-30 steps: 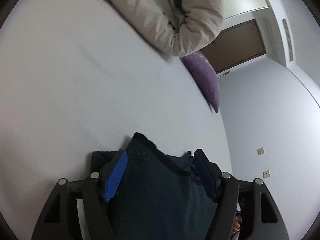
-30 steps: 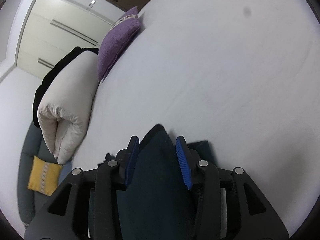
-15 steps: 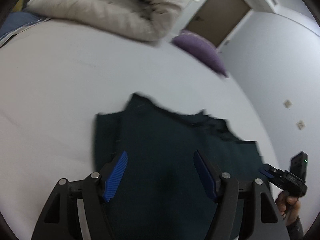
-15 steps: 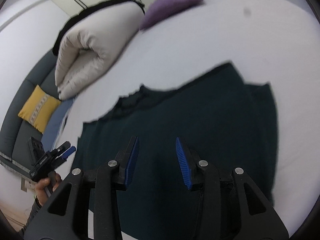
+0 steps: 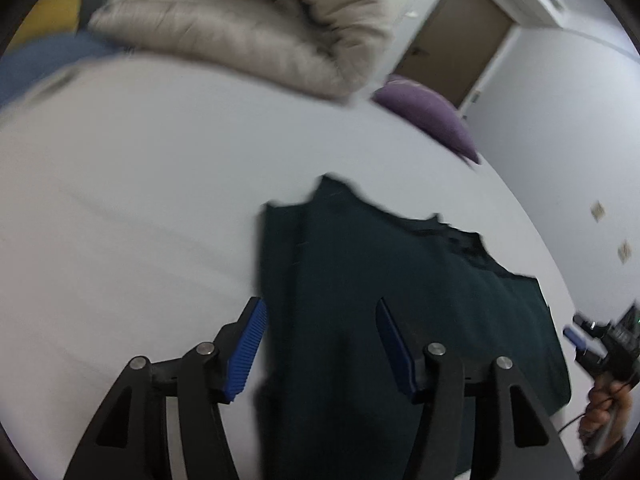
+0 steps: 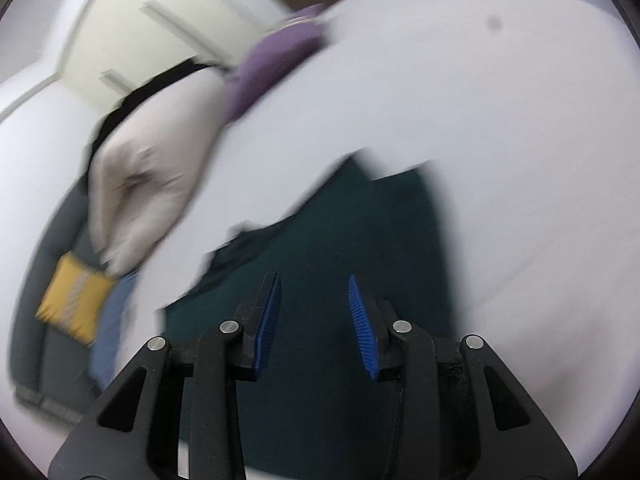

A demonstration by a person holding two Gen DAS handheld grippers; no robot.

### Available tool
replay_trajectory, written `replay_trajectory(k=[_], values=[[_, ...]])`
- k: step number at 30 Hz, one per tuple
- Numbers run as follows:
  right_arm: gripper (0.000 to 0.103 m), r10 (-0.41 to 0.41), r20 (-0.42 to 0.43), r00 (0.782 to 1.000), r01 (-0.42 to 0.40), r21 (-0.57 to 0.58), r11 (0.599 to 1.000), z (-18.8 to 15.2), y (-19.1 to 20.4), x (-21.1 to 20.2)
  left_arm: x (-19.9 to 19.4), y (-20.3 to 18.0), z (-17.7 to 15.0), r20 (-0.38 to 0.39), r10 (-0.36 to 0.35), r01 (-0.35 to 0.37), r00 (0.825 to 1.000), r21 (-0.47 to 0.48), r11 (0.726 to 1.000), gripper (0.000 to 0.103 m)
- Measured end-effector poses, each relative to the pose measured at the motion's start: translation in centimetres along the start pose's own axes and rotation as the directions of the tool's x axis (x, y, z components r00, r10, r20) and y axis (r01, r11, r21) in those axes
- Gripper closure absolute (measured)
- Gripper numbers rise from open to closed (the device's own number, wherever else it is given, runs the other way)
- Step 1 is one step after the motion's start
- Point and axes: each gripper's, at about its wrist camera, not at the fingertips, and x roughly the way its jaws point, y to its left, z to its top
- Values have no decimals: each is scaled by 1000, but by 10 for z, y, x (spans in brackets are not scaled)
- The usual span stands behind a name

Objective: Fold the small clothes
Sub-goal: 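Open both tools and release the folded sweater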

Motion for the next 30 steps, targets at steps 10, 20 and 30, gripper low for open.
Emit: replay_trajectory(k=[10, 20, 30], values=[[70, 91, -261, 961, -109, -58, 992, -84, 22, 68, 21, -18, -26, -55, 54, -46, 997, 134, 990, 51], [73, 52, -11, 999, -51, 103, 993, -69, -80, -18, 6, -7, -34, -35, -6, 10, 999, 122, 992, 51], [67, -43, 108, 993, 27, 144, 989, -68, -99, -107, -13, -4, -43, -22, -12, 14, 1000, 66, 998, 50]])
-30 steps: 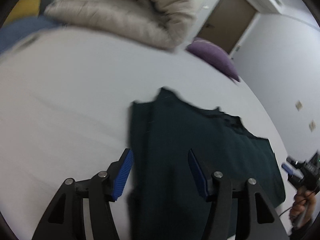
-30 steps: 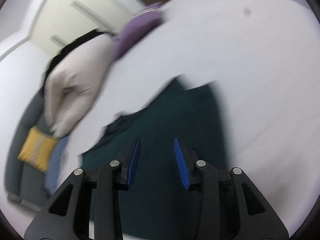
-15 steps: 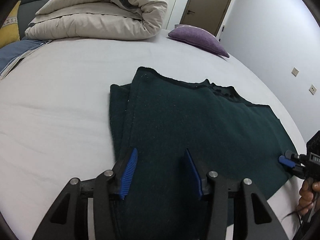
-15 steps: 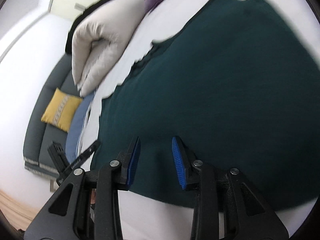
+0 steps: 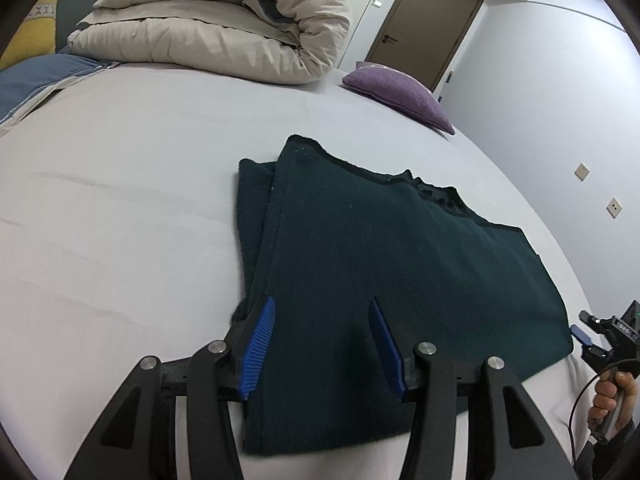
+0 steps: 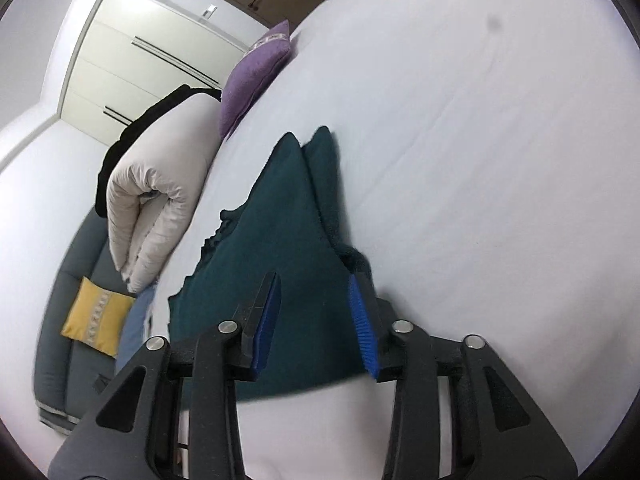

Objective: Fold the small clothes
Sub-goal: 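Open both tools and release the folded sweater, then grasp the folded sweater edge with the right tool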

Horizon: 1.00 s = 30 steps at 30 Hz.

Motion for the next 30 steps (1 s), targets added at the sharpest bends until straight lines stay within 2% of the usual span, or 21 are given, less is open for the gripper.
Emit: replay_trajectory(k=[3, 6, 9, 11, 12, 14, 18, 20, 21, 23, 27, 30], values=[[66, 86, -38, 996, -87, -25, 996, -7, 30, 6, -10, -16, -2, 17, -3, 3, 1000, 25, 1000, 41], [63, 140, -150, 979, -154, -84, 985, -26, 75, 37, -10, -42, -4, 3, -42, 42, 999, 78, 996, 38], [61, 135, -245, 960, -170, -126, 977, -45, 92, 66, 3, -52, -7, -45, -35, 39, 998, 92, 995, 35], [61, 107, -265, 958, -138, -101, 985, -50, 83, 79, 11, -43, -10, -66, -14, 19, 998, 64, 998, 35], [61, 86, -263, 961, -109, -74, 991, -50, 73, 83, 13, -33, -11, -74, -20, 22, 997, 31, 999, 35], [62, 112, -227, 967, -119, -13, 993, -48, 49, 73, 10, -19, -11, -70, -63, 62, 996, -20, 998, 36], [60, 68, -111, 992, -66, 21, 998, -29, 16, 23, -2, -9, -10, -61, -66, 63, 996, -38, 997, 36], [49, 49, -50, 998, -48, 31, 998, -16, 8, 2, -9, -10, -8, -48, -49, 47, 998, -39, 998, 36], [46, 30, -9, 1000, -29, 34, 999, -6, 3, -10, -13, -12, -5, -36, -52, 50, 998, -44, 998, 35], [40, 12, 21, 1000, -13, 40, 999, 13, -6, -27, -17, -20, 0, -18, -73, 72, 997, -42, 997, 33], [39, -22, -16, 1000, 22, 8, 1000, 44, -12, -23, -7, -46, 12, -24, -88, 88, 996, 1, 996, 29], [39, 0, -88, 996, 2, 21, 1000, 55, -19, -3, 10, -65, 23, -42, -106, 106, 994, 10, 994, 29]])
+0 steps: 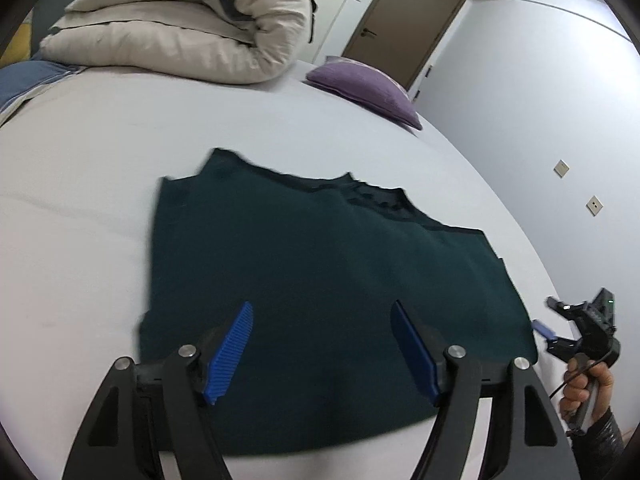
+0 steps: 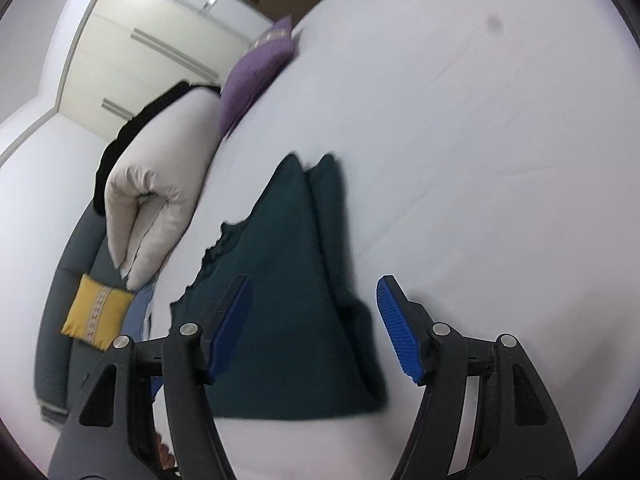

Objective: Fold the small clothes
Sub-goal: 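Grasp the folded sweater edge with the right tool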

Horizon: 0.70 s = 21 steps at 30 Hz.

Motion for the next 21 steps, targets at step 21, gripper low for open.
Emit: replay_trajectory(k=[21], values=[[77, -68, -127, 990, 59, -70, 996, 6, 31, 81, 83, -42, 0, -169, 140, -117, 976, 138, 983, 23]])
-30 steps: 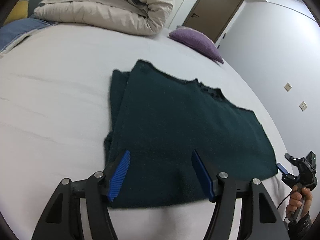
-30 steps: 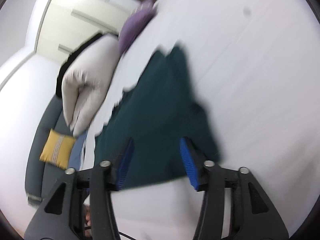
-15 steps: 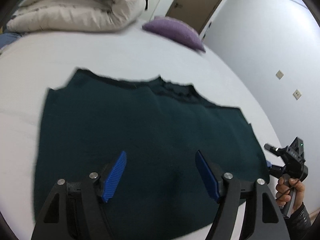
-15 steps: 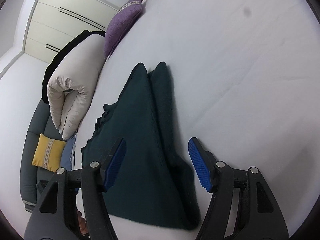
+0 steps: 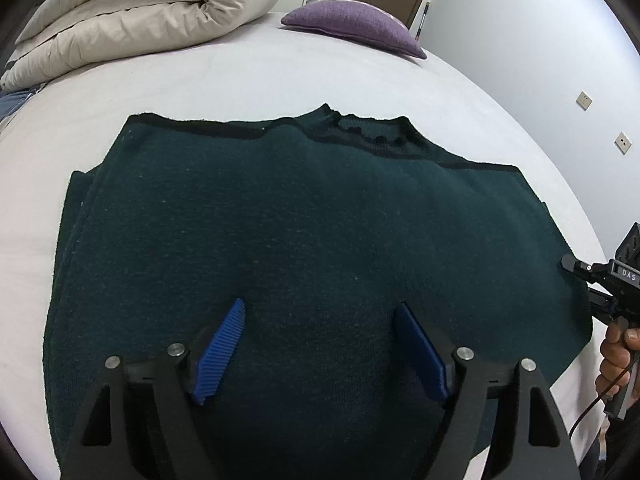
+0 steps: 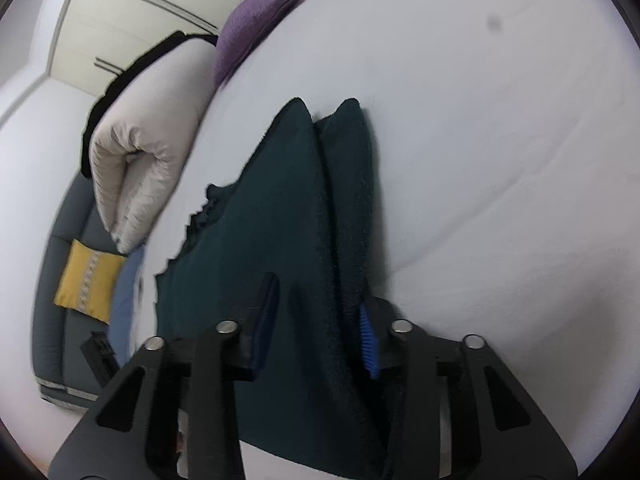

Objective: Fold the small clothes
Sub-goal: 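Grasp the folded sweater edge with the right tool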

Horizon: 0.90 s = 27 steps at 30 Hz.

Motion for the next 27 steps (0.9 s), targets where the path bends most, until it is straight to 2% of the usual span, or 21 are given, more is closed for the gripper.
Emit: replay_trajectory(k=[2, 4, 12, 15, 22, 27], values=[[87, -25, 1, 1000, 25, 0, 1000, 1, 1, -1, 1, -2, 0, -2, 8, -8, 1000, 6, 1000, 22], [89, -38, 8, 999, 38, -4, 999, 0, 3, -2, 2, -4, 0, -3, 12, -12, 1000, 8, 1000, 22], [91, -133, 39, 990, 137, -110, 985, -5, 38, -5, 1, -2, -1, -2, 5, -5, 1000, 10, 1000, 22], [91, -170, 25, 985, 172, -117, 978, -4, 39, -1, 1, -2, -1, 0, 4, -4, 1000, 9, 1000, 22], [91, -201, 13, 979, 202, -83, 976, -4, 29, 4, 1, -1, -2, 6, -11, 11, 1000, 12, 1000, 22], [91, -241, 28, 970, 242, -153, 958, -6, 54, 2, 0, 1, -3, 12, -26, 26, 1000, 3, 1000, 22]])
